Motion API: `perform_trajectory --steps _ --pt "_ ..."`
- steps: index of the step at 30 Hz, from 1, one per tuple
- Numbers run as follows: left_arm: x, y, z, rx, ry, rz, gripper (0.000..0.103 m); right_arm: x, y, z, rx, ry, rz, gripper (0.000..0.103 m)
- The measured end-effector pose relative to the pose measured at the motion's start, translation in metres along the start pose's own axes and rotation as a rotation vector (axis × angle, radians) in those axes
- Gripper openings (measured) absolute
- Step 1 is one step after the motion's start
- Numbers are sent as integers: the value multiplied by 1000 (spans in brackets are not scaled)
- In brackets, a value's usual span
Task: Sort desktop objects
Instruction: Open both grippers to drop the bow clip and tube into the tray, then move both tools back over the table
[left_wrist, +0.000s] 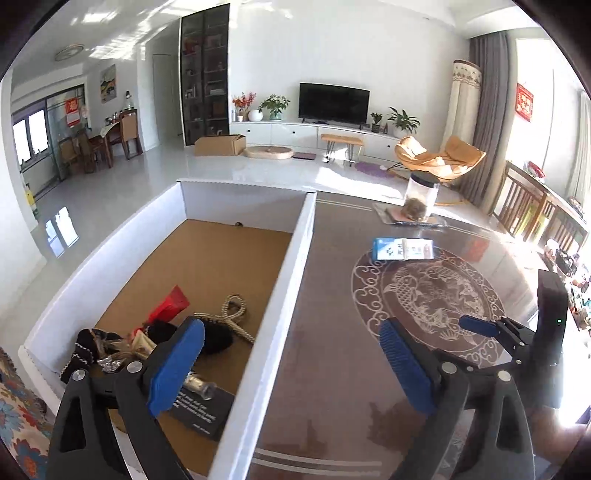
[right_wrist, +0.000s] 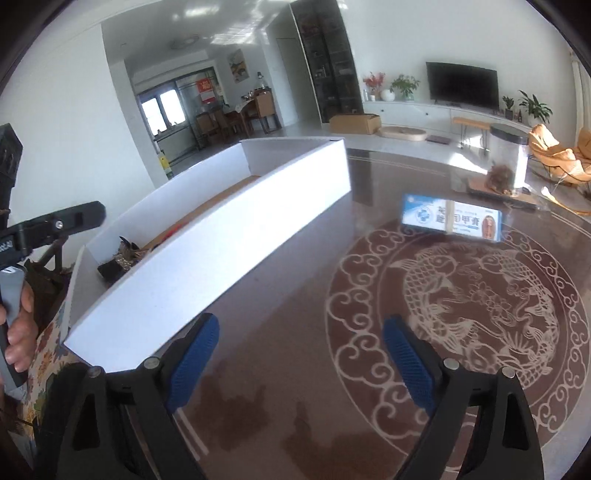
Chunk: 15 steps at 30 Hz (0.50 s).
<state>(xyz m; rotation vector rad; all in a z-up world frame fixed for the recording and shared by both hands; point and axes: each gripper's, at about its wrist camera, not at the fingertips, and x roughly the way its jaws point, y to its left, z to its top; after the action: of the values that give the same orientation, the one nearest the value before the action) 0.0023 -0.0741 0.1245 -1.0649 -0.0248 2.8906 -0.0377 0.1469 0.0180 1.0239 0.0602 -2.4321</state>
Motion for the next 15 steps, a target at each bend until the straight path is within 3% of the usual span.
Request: perform_trajectory --steps 6,11,15 --pt "41 -94 -19 129 116 -124 100 -16 -83 -38 53 72 -208 91" --pt "98 -138 -51 228 218 -83 100 -25 -108 -57 123 109 -271 91" --pt "130 -143 -67 219 266 -46 100 -23 -115 -62 130 124 -289 91"
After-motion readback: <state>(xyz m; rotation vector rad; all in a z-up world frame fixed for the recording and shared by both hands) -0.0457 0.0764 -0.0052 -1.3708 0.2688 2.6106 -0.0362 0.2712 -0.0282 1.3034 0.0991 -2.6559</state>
